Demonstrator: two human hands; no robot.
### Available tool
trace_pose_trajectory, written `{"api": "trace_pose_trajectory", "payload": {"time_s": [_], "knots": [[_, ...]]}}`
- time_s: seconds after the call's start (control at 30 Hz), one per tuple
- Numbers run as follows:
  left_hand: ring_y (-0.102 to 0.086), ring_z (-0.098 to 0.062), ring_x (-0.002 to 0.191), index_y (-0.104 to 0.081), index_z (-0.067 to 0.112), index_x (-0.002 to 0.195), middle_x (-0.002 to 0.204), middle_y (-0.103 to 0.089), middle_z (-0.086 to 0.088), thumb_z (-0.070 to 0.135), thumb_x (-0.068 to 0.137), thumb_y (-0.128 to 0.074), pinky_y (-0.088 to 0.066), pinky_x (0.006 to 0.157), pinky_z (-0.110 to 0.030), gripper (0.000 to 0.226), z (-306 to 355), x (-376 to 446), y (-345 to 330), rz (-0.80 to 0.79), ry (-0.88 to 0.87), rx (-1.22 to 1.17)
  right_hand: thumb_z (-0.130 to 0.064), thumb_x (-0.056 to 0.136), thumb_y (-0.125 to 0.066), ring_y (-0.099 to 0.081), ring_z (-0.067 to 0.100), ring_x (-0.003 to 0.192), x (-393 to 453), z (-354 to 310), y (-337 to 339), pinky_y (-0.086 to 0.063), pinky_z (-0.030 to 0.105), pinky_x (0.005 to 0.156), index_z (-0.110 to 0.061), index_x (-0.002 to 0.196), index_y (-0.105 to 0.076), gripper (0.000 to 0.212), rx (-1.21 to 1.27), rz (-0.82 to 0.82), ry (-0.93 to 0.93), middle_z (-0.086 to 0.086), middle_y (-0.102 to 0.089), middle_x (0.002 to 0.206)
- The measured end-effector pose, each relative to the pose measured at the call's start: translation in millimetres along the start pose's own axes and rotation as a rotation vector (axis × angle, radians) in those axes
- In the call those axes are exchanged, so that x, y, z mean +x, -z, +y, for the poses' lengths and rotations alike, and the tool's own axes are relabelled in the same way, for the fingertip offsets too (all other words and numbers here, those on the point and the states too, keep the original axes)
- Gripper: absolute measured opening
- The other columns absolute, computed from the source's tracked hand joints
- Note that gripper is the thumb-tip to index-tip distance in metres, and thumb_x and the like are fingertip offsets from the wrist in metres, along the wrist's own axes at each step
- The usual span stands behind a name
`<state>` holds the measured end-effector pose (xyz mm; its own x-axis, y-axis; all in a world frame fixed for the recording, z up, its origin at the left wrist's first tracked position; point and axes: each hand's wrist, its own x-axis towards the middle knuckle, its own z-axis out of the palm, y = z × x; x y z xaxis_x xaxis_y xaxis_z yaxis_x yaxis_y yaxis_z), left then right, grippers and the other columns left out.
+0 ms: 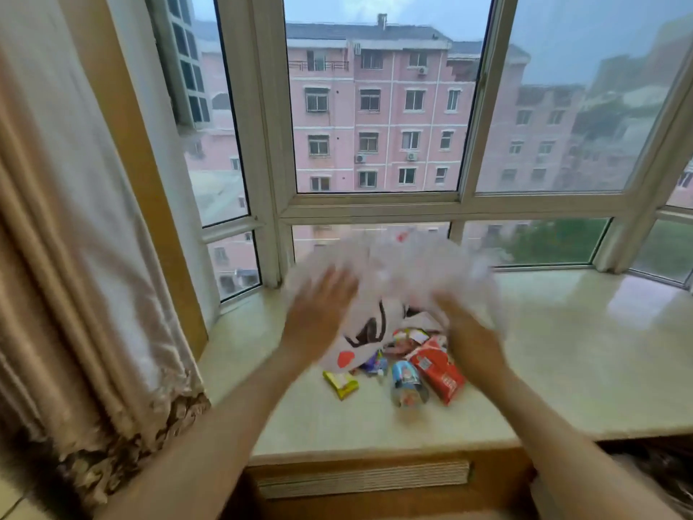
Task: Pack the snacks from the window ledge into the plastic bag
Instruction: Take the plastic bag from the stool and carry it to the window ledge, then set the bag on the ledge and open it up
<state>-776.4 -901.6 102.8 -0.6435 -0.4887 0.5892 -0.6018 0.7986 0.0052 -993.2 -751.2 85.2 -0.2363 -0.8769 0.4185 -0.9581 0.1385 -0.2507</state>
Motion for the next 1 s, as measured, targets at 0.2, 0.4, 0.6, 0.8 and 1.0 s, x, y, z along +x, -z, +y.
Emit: {"api": "trace_pose_trajectory", "payload": {"time_s": [0.2, 0.4, 0.6, 0.8, 1.0], "knots": [[-0.043, -0.024, 0.132, -0.038, 0.035, 0.144, 0.152, -0.037, -0.002, 0.025, 0.101, -0.036, -0.038, 0.098, -0.029, 0.045, -52.5, -12.5, -91.5, -0.782, 0.398, -0.261, -0.001, 0.091, -0.037, -0.058, 0.025, 0.108, 34.7, 48.8, -75.7, -0.046, 0.031, 0.083, -0.036, 0.135, -0.047, 0.057, 0.086, -0.26, -0.32, 0.007, -0.061, 0.127], [-0.053, -0.025, 0.117, -0.048, 0.027, 0.139, 0.137, -0.053, -0.008, 0.02, 0.101, -0.036, -0.045, 0.094, -0.034, 0.04, -99.0, 95.2, -97.2, -0.169, 0.774, -0.687, -0.003, 0.096, -0.036, -0.056, 0.028, 0.093, 131.0, 45.3, -55.7, -0.052, 0.041, 0.083, -0.022, 0.137, -0.051, 0.046, 0.528, 0.261, -0.523, 0.007, -0.059, 0.124], [-0.052, -0.025, 0.123, -0.05, 0.034, 0.136, 0.143, -0.049, -0.004, 0.023, 0.097, -0.039, -0.044, 0.094, -0.034, 0.042, -85.1, 69.8, -153.6, -0.679, 0.51, -0.421, -0.004, 0.092, -0.045, -0.06, 0.019, 0.108, 129.4, 68.2, -114.9, -0.049, 0.03, 0.09, -0.026, 0.135, -0.052, 0.048, 0.204, -0.31, -0.361, 0.002, -0.061, 0.126], [-0.062, -0.024, 0.064, -0.065, 0.014, 0.07, 0.07, -0.067, -0.012, 0.019, 0.069, -0.047, -0.055, 0.069, -0.044, 0.019, -98.5, 135.8, -155.9, -0.263, 0.899, -0.826, -0.008, 0.082, -0.053, -0.058, 0.034, 0.1, 203.3, 100.7, -96.3, -0.044, 0.037, 0.075, -0.026, 0.135, -0.047, 0.057, 0.28, -0.109, -0.532, 0.018, -0.061, 0.117], [-0.05, -0.021, 0.059, -0.054, 0.012, 0.065, 0.06, -0.052, -0.001, 0.018, 0.088, -0.055, -0.041, 0.055, -0.03, 0.024, -63.4, 182.4, -174.5, -0.175, 0.819, -0.855, -0.009, 0.076, -0.071, -0.062, 0.026, 0.094, 212.6, 87.2, -149.7, -0.054, 0.04, 0.079, -0.018, 0.11, -0.062, 0.036, -0.056, 0.036, 0.27, 0.005, -0.061, 0.112]]}}
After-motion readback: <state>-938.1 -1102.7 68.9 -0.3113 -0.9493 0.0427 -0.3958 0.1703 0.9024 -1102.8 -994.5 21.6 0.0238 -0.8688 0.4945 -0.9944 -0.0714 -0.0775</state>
